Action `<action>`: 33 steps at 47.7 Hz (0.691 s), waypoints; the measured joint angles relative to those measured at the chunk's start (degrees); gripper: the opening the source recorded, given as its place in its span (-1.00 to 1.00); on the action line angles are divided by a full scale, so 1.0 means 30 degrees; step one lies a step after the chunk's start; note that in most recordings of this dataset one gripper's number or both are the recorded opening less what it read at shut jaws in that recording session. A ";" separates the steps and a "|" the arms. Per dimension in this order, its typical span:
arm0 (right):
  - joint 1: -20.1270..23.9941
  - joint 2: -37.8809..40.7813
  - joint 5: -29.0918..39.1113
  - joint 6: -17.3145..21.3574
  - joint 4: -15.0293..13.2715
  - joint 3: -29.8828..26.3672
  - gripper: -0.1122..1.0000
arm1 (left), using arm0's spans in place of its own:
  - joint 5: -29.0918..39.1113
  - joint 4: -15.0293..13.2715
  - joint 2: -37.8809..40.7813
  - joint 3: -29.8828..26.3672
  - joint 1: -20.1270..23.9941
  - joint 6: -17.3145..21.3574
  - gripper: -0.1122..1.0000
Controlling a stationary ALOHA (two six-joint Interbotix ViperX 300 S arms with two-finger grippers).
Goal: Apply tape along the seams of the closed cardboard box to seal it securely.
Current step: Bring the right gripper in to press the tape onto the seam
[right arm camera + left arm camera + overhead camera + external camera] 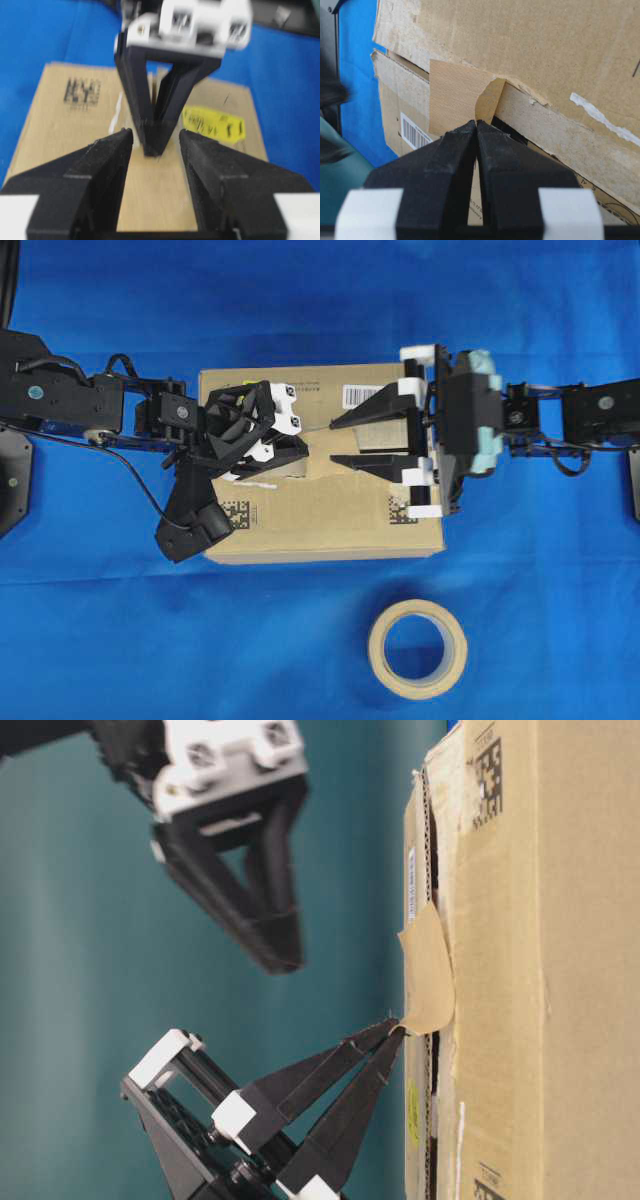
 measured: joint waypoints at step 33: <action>-0.0322 0.2578 0.0381 0.0000 0.0615 -0.0088 0.12 | 0.0029 0.0000 -0.0029 -0.0029 0.0059 -0.0146 -0.80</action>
